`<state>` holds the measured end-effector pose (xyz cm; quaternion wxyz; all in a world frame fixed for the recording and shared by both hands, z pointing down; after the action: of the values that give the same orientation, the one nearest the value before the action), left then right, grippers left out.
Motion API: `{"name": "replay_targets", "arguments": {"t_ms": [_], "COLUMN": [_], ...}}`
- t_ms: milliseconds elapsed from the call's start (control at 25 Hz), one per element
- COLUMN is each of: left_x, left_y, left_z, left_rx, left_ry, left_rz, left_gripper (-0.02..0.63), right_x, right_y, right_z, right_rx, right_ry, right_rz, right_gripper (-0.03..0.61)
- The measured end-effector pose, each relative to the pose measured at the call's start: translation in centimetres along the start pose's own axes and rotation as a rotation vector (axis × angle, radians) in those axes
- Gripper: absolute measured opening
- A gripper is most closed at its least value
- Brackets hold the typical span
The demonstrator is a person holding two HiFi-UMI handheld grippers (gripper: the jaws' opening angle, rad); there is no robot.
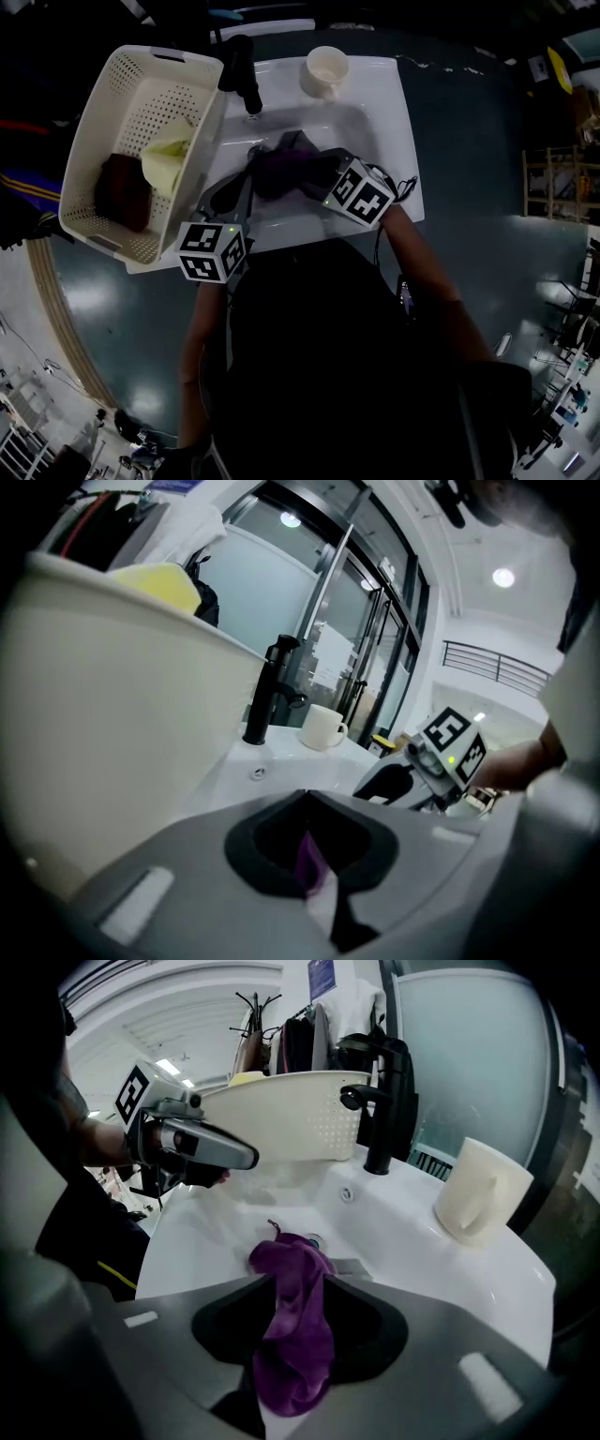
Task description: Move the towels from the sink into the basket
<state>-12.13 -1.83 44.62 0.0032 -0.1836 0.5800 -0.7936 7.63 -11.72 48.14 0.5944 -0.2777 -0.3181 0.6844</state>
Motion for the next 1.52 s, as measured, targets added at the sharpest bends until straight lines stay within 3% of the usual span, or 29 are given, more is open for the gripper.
{"name": "replay_targets", "arguments": {"t_ms": [480,640,840,1240,1520], "left_x": [-0.6,-0.3,-0.2,-0.4,-0.6], "left_y": [-0.1,-0.2,-0.3,-0.6,-0.5], "left_z": [0.6,0.4,0.5,0.2,0.0], "left_rx": [0.019,0.023,0.027,0.026,0.021], "left_ry": [-0.019,-0.004,-0.002,0.001,-0.002], "left_rz": [0.007,0.004,0.003,0.0,0.007], "left_gripper": [0.005,0.005,0.005,0.005,0.005], "right_x": [-1.6,-2.5,-2.8,-1.2,-0.5], "right_y": [-2.6,-3.0,-3.3,-3.1,-3.0], "right_z": [0.4,1.0,1.9,1.5,1.1], "right_rx": [0.131,0.151,0.219,0.201,0.193], "right_ry": [-0.064,-0.1,-0.084,-0.059,-0.069], "right_rz": [0.015,0.064,0.108,0.083,0.082], "right_gripper": [0.161,0.191,0.21,0.149,0.016]}}
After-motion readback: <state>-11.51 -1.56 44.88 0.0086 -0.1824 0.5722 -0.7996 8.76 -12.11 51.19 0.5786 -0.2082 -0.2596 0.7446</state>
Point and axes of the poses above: the fingertips, and each gripper's own axes: z forward along the fingers, x to its left, y out of its top, the point moved 10 cm from there along -z, backward along the fingers, and after that the axes turned 14 degrees about -x, right-handed, at the moved point
